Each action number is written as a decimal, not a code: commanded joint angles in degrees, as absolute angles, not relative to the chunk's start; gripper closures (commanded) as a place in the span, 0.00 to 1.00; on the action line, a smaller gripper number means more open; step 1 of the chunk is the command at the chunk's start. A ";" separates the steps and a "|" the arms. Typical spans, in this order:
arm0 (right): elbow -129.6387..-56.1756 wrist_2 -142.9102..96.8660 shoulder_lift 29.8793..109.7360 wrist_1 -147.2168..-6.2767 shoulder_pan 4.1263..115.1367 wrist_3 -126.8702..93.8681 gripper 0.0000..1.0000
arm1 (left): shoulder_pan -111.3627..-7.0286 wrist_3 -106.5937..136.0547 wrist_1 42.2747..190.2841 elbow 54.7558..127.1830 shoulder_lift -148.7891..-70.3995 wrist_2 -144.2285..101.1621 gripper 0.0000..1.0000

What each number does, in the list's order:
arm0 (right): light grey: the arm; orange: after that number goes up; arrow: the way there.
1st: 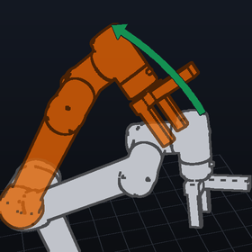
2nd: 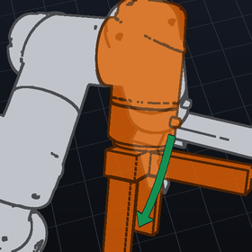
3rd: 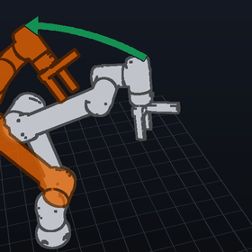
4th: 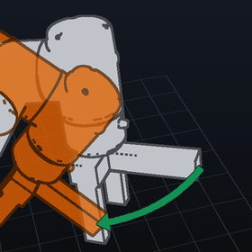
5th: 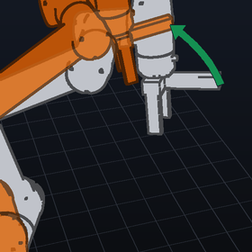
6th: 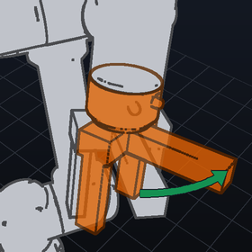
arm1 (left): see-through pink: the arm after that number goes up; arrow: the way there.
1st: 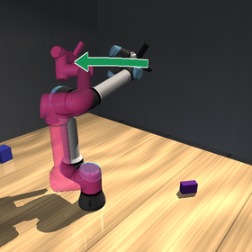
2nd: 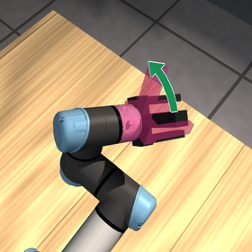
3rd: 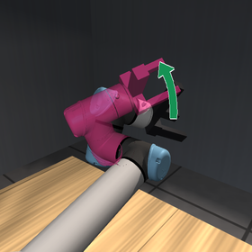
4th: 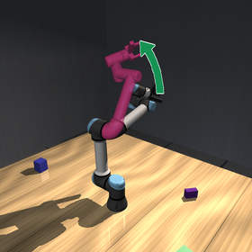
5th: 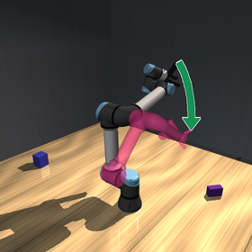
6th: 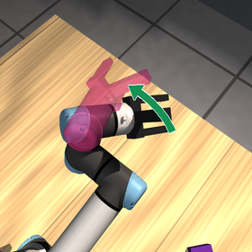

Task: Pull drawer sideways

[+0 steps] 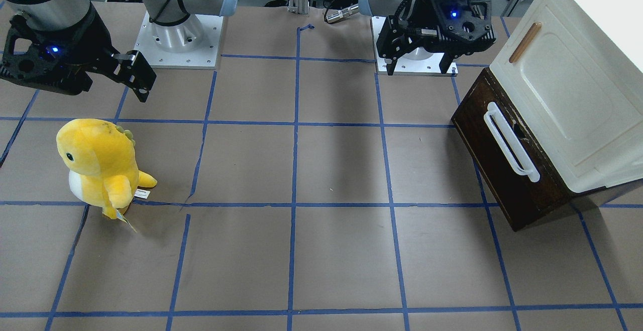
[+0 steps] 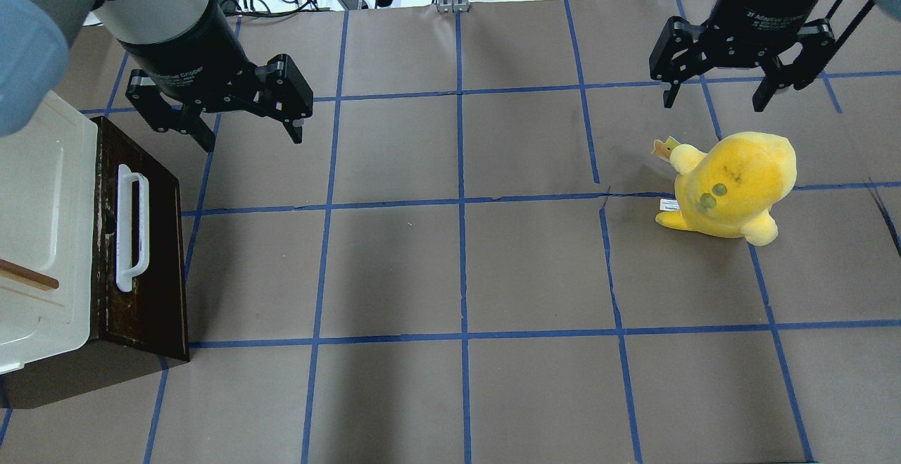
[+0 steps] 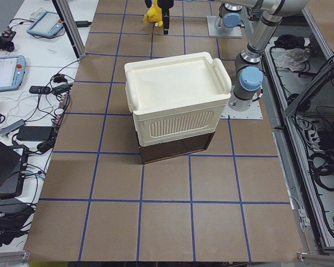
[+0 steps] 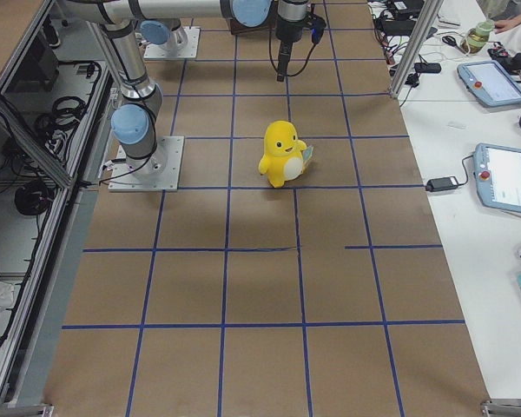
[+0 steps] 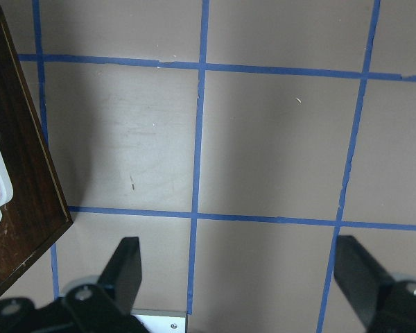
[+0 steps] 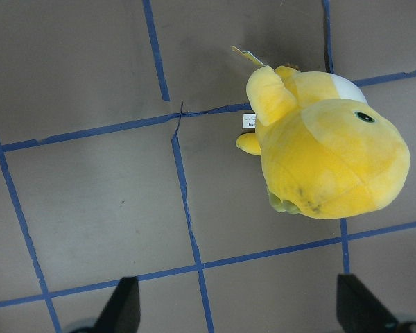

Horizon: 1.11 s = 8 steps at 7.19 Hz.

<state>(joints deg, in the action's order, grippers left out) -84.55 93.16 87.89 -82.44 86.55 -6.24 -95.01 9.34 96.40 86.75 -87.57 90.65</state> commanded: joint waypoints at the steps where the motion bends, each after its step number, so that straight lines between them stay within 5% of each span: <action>1: -84.55 93.16 87.89 -82.44 86.57 -6.24 0.00 | -95.01 9.93 96.33 86.66 -87.71 90.70 0.00; 8: -84.55 93.16 87.89 -82.44 86.48 -6.24 0.00 | -99.13 18.87 96.41 86.66 -95.16 104.73 0.00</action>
<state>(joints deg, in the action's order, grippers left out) -84.55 93.16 87.89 -82.41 86.52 -6.24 -97.76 15.59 96.25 86.46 -92.34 100.14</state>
